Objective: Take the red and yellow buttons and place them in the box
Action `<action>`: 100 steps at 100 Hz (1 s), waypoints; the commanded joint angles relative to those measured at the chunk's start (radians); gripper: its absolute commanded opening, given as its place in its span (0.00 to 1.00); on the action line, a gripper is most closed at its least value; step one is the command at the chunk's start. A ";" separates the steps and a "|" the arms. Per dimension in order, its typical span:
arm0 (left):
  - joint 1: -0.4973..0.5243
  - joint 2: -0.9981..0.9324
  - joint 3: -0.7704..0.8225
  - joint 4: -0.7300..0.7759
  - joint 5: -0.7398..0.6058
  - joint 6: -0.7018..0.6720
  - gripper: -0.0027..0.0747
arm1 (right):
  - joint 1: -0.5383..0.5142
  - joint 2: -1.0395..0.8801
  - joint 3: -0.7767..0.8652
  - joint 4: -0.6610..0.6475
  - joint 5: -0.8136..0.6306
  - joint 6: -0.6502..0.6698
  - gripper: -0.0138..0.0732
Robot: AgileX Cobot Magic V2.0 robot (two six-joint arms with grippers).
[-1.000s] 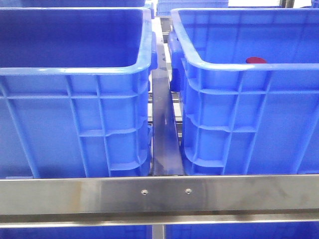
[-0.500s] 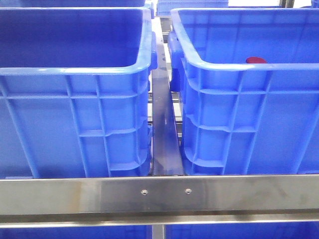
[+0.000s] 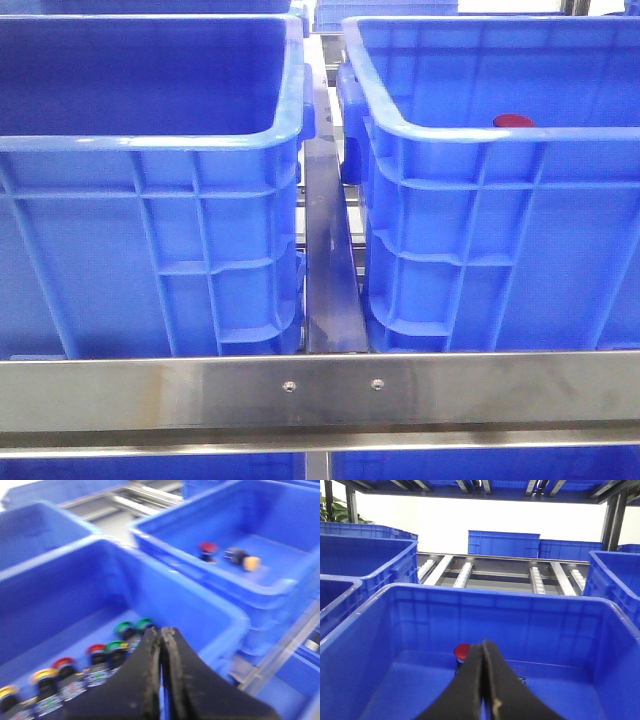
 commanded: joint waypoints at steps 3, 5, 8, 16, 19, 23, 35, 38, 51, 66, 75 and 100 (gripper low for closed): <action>0.065 -0.060 0.029 0.069 -0.116 -0.138 0.01 | -0.006 0.004 -0.026 0.008 0.018 -0.006 0.09; 0.081 -0.069 0.038 0.095 -0.116 -0.176 0.01 | -0.006 0.004 -0.026 0.008 0.018 -0.006 0.09; 0.109 -0.094 0.061 0.131 -0.116 -0.227 0.01 | -0.006 0.004 -0.026 0.008 0.018 -0.006 0.09; 0.175 -0.155 0.115 0.215 -0.118 -0.320 0.01 | -0.006 0.004 -0.026 0.008 0.018 -0.006 0.09; 0.201 -0.179 0.135 0.226 -0.118 -0.319 0.01 | -0.006 0.004 -0.026 0.008 0.018 -0.006 0.09; 0.242 -0.214 0.165 0.237 -0.118 -0.319 0.01 | -0.006 0.004 -0.026 0.008 0.018 -0.006 0.09; 0.356 -0.312 0.255 0.237 -0.120 -0.319 0.01 | -0.006 0.004 -0.026 0.008 0.018 -0.006 0.09; 0.381 -0.338 0.281 0.237 -0.122 -0.325 0.01 | -0.006 0.004 -0.026 0.008 0.018 -0.006 0.09; 0.471 -0.424 0.386 0.237 -0.166 -0.407 0.01 | -0.006 0.004 -0.026 0.008 0.018 -0.006 0.09; 0.504 -0.486 0.536 0.237 -0.312 -0.416 0.01 | -0.006 0.004 -0.026 0.008 0.018 -0.006 0.09; 0.504 -0.486 0.562 0.215 -0.312 -0.416 0.01 | -0.006 0.005 -0.026 0.008 0.018 -0.006 0.09; 0.532 -0.486 0.566 0.215 -0.306 -0.418 0.01 | -0.006 0.005 -0.026 0.008 0.020 -0.006 0.09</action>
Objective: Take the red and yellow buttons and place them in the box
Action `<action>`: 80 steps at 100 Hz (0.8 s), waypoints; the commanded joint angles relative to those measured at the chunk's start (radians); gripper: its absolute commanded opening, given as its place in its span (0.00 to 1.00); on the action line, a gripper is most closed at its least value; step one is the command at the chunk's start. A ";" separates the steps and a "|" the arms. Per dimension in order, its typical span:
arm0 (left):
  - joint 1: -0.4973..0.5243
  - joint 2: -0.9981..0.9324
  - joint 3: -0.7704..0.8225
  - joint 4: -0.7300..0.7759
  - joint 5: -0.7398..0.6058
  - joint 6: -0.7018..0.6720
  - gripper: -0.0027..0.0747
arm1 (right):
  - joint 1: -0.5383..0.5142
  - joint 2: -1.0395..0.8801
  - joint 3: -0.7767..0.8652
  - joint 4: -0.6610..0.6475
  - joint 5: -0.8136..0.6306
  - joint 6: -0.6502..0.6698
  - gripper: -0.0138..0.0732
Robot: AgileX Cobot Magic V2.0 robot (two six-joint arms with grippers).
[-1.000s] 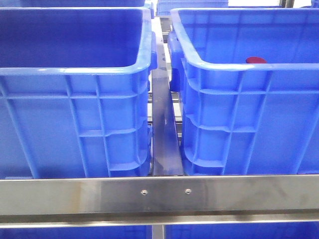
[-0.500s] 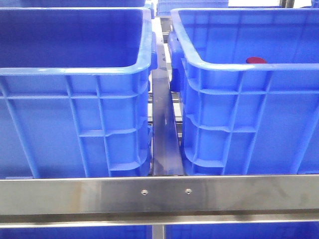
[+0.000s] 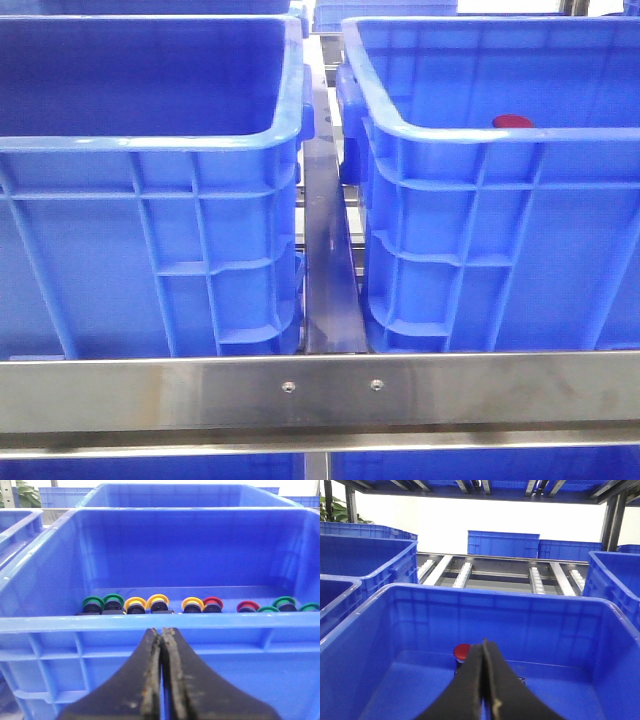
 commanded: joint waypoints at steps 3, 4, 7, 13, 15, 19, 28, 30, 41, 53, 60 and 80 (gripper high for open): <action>0.021 -0.032 0.053 -0.009 -0.085 -0.012 0.01 | -0.006 0.005 -0.026 0.008 0.019 -0.006 0.09; 0.024 -0.032 0.053 -0.009 -0.085 -0.012 0.01 | -0.006 0.005 -0.026 0.008 0.019 -0.006 0.09; 0.028 -0.032 0.053 -0.009 -0.085 -0.012 0.01 | -0.006 0.005 -0.026 0.008 0.019 -0.006 0.09; 0.028 -0.032 0.053 -0.009 -0.085 -0.012 0.01 | -0.006 0.005 -0.026 0.008 0.019 -0.006 0.09; 0.028 -0.032 0.053 -0.009 -0.085 -0.012 0.01 | -0.006 0.005 -0.026 0.008 0.019 -0.006 0.09; 0.028 -0.032 0.053 -0.009 -0.085 -0.012 0.01 | -0.006 0.005 -0.026 0.008 0.019 -0.006 0.09; 0.028 -0.030 0.053 -0.009 -0.076 -0.012 0.01 | -0.006 0.005 -0.026 0.008 0.019 -0.006 0.09; 0.028 -0.030 0.053 -0.009 -0.076 -0.012 0.01 | -0.006 0.005 -0.026 0.008 0.019 -0.006 0.09; 0.028 -0.030 0.053 -0.009 -0.078 -0.012 0.01 | -0.006 0.005 -0.026 0.008 0.019 -0.006 0.09; 0.028 -0.030 0.053 -0.009 -0.078 -0.012 0.01 | -0.006 0.005 -0.026 0.008 0.019 -0.006 0.09; 0.028 -0.030 0.053 -0.009 -0.078 -0.012 0.01 | -0.006 0.005 -0.026 0.008 0.019 -0.006 0.09; 0.028 -0.030 0.053 -0.009 -0.078 -0.012 0.01 | -0.006 0.005 -0.026 0.008 0.019 -0.006 0.09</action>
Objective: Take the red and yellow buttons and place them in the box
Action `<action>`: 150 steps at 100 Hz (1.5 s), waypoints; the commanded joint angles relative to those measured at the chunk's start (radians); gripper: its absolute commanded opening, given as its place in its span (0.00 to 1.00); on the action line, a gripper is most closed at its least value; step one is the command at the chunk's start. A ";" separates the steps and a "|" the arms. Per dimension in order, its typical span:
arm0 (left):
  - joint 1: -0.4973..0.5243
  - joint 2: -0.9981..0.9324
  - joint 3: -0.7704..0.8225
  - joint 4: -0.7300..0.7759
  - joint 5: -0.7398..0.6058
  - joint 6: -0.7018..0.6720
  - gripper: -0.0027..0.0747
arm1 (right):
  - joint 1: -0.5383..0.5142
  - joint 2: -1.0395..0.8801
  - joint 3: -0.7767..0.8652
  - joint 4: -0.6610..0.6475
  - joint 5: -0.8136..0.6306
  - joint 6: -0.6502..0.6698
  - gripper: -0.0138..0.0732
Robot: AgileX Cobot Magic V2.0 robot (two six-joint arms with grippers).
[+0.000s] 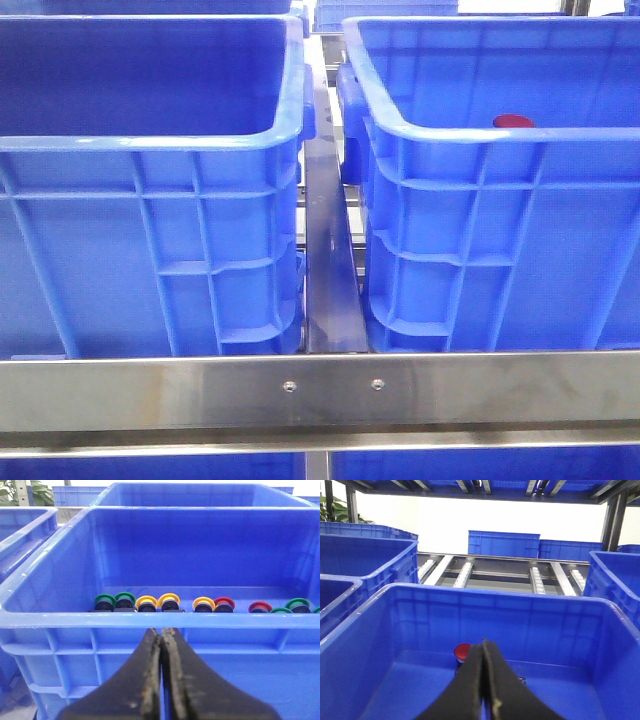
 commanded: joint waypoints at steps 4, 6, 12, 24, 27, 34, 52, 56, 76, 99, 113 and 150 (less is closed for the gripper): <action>0.003 -0.030 0.053 -0.009 -0.080 -0.012 0.01 | -0.006 0.005 -0.026 0.008 0.019 -0.006 0.09; 0.003 -0.030 0.053 -0.009 -0.080 -0.012 0.01 | -0.006 0.005 -0.026 0.008 0.019 -0.006 0.09; 0.003 -0.030 0.053 -0.009 -0.080 -0.012 0.01 | -0.006 0.005 -0.026 0.008 0.019 -0.006 0.09; 0.003 -0.030 0.053 -0.009 -0.080 -0.012 0.01 | -0.006 0.005 -0.026 0.008 0.019 -0.006 0.09; 0.003 -0.030 0.053 -0.009 -0.080 -0.012 0.01 | -0.006 0.005 -0.026 0.008 0.019 -0.006 0.09; 0.003 -0.030 0.053 -0.009 -0.080 -0.012 0.01 | -0.006 0.005 -0.026 0.008 0.019 -0.006 0.09; 0.003 -0.030 0.053 -0.009 -0.080 -0.012 0.01 | -0.006 0.005 -0.026 0.008 0.019 -0.006 0.09; 0.003 -0.030 0.053 -0.009 -0.080 -0.012 0.01 | -0.012 0.005 -0.026 0.008 0.019 -0.006 0.09; 0.003 -0.030 0.053 -0.009 -0.080 -0.012 0.01 | -0.026 0.005 -0.026 0.008 0.011 -0.006 0.09; 0.003 -0.030 0.053 -0.009 -0.080 -0.012 0.01 | -0.026 0.005 -0.026 0.002 -0.041 0.013 0.09; 0.003 -0.030 0.053 -0.009 -0.080 -0.012 0.01 | -0.026 0.005 -0.035 -0.145 -0.014 0.144 0.09; 0.003 -0.030 0.053 -0.009 -0.080 -0.012 0.01 | -0.024 0.005 -0.051 -1.005 -0.135 0.968 0.09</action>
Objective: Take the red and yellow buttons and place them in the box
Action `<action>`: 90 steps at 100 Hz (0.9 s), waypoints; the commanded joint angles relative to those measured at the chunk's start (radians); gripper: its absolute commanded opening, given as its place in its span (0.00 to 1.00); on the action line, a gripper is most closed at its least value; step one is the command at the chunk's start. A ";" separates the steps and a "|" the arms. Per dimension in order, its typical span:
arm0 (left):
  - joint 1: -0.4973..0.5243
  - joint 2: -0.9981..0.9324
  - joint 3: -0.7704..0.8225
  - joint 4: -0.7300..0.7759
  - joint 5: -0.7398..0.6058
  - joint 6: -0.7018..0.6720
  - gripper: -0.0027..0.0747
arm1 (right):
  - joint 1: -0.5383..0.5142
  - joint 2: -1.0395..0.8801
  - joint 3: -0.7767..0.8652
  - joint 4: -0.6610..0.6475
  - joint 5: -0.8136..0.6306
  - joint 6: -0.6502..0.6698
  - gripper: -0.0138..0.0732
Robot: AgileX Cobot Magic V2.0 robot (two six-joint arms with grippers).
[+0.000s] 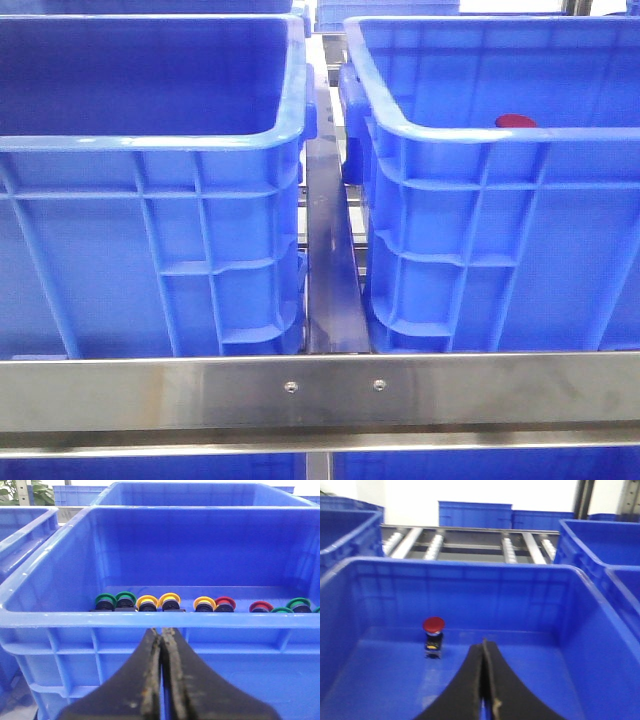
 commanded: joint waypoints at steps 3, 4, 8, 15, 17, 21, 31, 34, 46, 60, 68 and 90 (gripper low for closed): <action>0.003 -0.030 0.053 -0.009 -0.081 -0.012 0.01 | 0.002 0.005 -0.033 -0.343 -0.080 0.290 0.09; 0.003 -0.030 0.053 -0.009 -0.081 -0.012 0.01 | 0.004 0.005 -0.032 -0.364 -0.082 0.321 0.09; 0.003 -0.030 0.053 -0.009 -0.081 -0.012 0.01 | 0.010 0.005 -0.025 -0.475 -0.092 0.423 0.09; 0.003 -0.030 0.053 -0.009 -0.081 -0.012 0.01 | 0.023 0.003 -0.002 -0.650 -0.139 0.608 0.09; 0.003 -0.030 0.053 -0.009 -0.081 -0.012 0.01 | 0.026 0.003 0.010 -0.698 -0.168 0.645 0.09; 0.003 -0.030 0.053 -0.009 -0.081 -0.012 0.01 | 0.031 0.003 0.040 -0.773 -0.248 0.751 0.09; 0.003 -0.030 0.053 -0.009 -0.081 -0.012 0.01 | 0.031 -0.029 0.121 -0.941 -0.452 0.932 0.09; 0.003 -0.030 0.053 -0.009 -0.081 -0.012 0.01 | 0.031 -0.043 0.149 -0.970 -0.499 0.964 0.09; 0.003 -0.030 0.053 -0.009 -0.081 -0.012 0.01 | 0.031 -0.104 0.226 -1.005 -0.506 0.991 0.09; 0.003 -0.030 0.053 -0.009 -0.081 -0.012 0.01 | 0.073 -0.193 0.309 -1.005 -0.487 1.013 0.09; 0.003 -0.030 0.053 -0.009 -0.081 -0.012 0.01 | 0.110 -0.242 0.317 -1.008 -0.413 1.009 0.09; 0.003 -0.030 0.053 -0.009 -0.081 -0.012 0.01 | 0.135 -0.333 0.318 -0.989 -0.240 1.005 0.09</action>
